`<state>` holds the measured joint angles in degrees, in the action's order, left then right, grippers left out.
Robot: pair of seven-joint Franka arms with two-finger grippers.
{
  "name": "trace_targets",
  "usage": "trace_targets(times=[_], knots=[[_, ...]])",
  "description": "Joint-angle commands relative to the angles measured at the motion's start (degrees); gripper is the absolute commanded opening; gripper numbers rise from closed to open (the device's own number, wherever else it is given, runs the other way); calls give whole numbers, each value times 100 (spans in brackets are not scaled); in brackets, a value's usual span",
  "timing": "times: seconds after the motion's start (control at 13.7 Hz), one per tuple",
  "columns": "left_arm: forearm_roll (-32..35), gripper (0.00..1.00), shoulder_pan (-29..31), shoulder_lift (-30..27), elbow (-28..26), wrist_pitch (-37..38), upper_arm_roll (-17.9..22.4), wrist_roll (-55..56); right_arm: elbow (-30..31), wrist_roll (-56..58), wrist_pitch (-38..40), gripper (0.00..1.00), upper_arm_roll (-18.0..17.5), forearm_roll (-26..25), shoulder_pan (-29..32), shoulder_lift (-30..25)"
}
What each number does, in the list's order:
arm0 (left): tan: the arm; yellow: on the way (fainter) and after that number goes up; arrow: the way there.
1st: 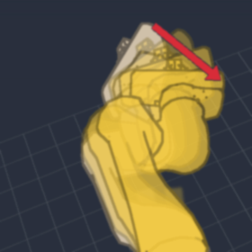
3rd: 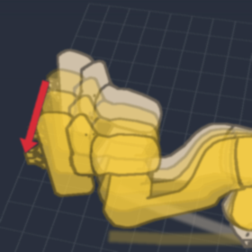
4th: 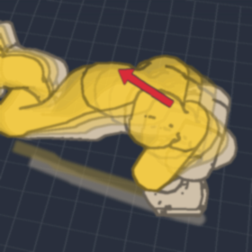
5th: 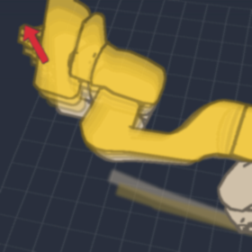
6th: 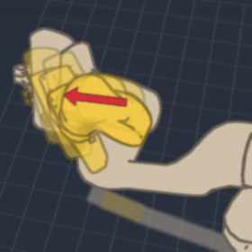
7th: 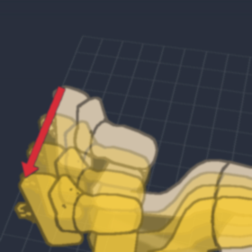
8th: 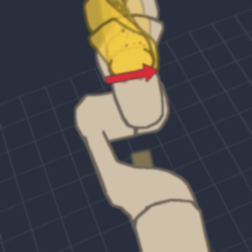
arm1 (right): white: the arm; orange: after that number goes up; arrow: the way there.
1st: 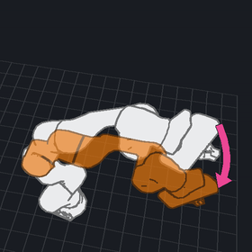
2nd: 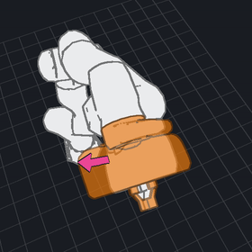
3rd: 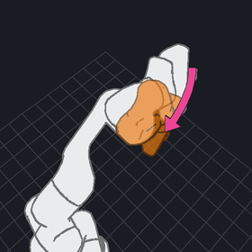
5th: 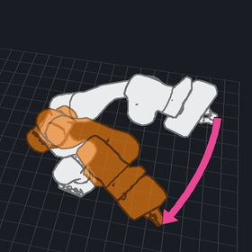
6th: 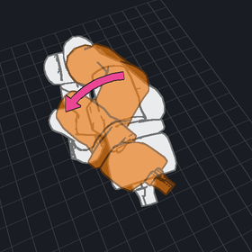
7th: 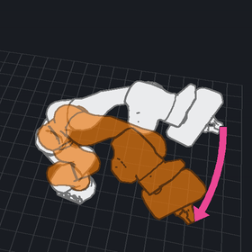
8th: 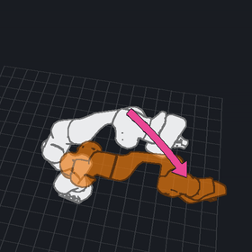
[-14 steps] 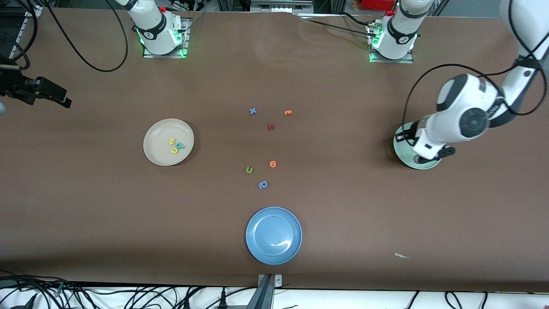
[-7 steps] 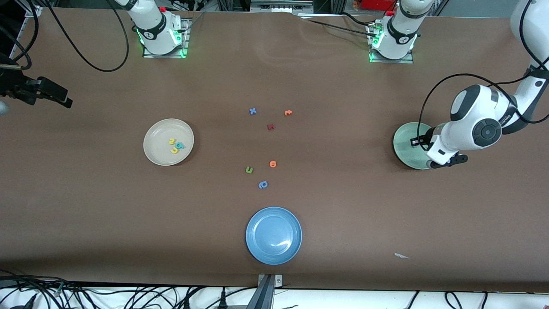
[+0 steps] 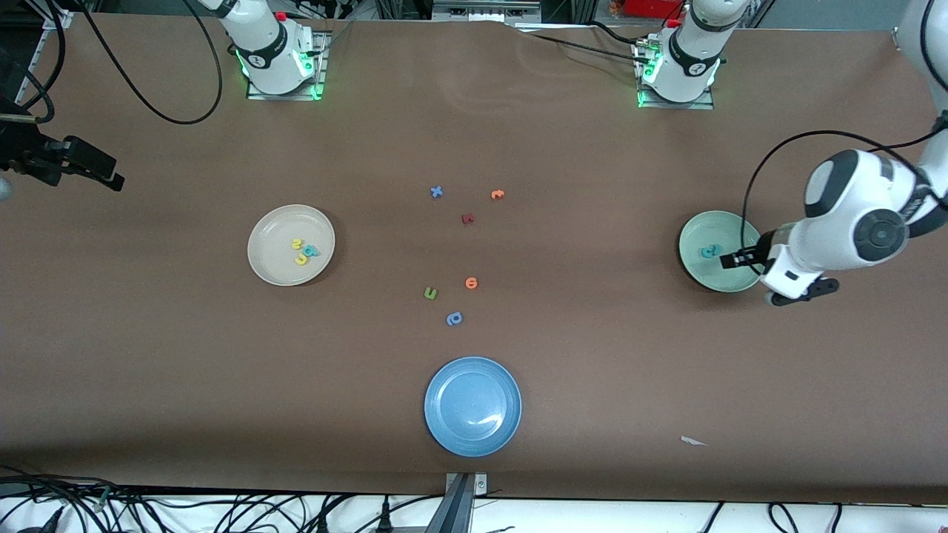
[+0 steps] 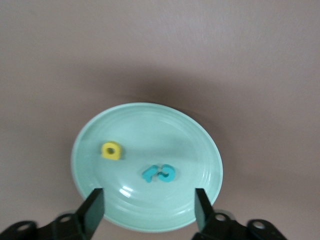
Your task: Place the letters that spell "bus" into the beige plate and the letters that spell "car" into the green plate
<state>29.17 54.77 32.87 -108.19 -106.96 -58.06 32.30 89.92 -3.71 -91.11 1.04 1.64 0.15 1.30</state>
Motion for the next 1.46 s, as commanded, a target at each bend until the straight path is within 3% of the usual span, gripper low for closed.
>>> trace_targets(times=[0.0, 0.37, 0.51, 0.66, 0.88, 1.17, 1.25, 1.39], knots=[[142, 100, -316, -105, 1015, 1182, -170, -275, -133, 10, 14, 100, 2, -93, -32, 89], [71, 100, -958, -35, 2624, 2476, -135, -373, -124, -7, 14, 100, 2, -119, -41, 72], [45, 100, -1405, 0, 3239, 2915, 153, -766, -124, -7, -21, 100, -7, -338, -190, 72], [-339, 100, -2221, -9, 4022, 3399, 1099, -1355, -124, -16, -4, 100, 19, -340, -252, 54], [-1481, 100, -3250, -88, 4823, 3690, 2760, -1779, -106, -25, 31, 100, 107, -243, -235, 72], [-2606, 100, -4691, -553, 4948, 3709, 5089, -2314, -89, -25, 40, 100, 256, -32, -235, 54], [-2905, 100, -4947, -641, 4939, 3674, 5521, -2333, -80, -25, 40, 100, 257, -32, -226, 63], [-3092, 97, -5064, -711, 4887, 3403, 5692, -2342, -89, -25, 40, 100, 257, -32, -226, 72]])
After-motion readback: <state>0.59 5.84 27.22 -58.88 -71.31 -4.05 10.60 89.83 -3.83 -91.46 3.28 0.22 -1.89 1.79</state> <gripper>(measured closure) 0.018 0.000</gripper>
